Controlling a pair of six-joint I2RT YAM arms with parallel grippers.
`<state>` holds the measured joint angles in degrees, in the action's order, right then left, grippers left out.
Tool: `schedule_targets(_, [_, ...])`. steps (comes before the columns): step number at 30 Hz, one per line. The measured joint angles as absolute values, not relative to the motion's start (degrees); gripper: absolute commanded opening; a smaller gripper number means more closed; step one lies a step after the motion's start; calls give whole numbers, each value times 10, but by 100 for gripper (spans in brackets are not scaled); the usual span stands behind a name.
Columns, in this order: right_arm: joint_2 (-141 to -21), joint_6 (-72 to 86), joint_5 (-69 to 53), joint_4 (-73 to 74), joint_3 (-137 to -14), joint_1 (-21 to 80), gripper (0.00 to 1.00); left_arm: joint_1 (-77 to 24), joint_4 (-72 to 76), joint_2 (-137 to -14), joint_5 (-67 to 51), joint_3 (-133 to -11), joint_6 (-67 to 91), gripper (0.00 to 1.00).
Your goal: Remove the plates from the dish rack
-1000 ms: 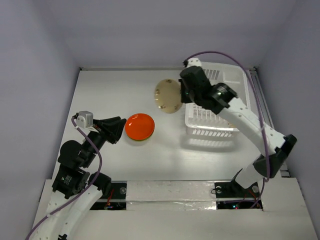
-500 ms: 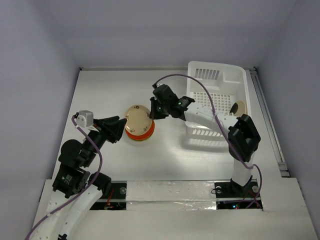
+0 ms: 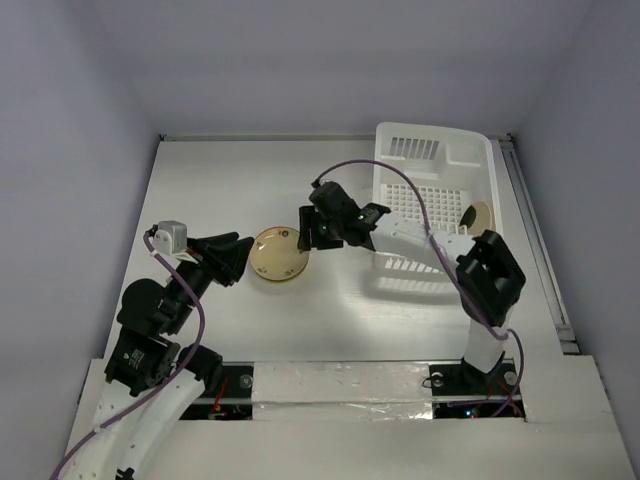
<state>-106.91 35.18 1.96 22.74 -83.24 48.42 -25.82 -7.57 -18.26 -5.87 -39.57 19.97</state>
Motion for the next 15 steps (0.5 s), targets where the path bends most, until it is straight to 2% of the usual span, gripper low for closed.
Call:
schedule_targets(3, [-1005, 350, 74, 243, -800, 485, 38, -258, -76, -183, -59, -396, 200, 40])
schedule_targets(4, [-975, 351, 95, 253, -792, 484, 21, -258, -76, -183, -59, -396, 200, 40])
schedule_targets(6, [-914, 350, 142, 267, -778, 479, 3, -258, -76, -182, -59, -396, 200, 39])
schedule_targets(7, [-876, 351, 167, 276, -770, 472, 0, -258, -76, -182, -59, -396, 200, 39])
schedule_targets(9, [-810, 354, 209, 293, -761, 442, 0, -258, -76, -182, -59, -396, 200, 37])
schedule_targets(12, [-730, 354, 265, 326, -742, 335, 0, -258, -76, -180, -60, -396, 200, 32])
schedule_targets(15, [-696, 344, 311, 367, -715, 218, 12, -258, -76, -174, -60, -396, 200, 32])
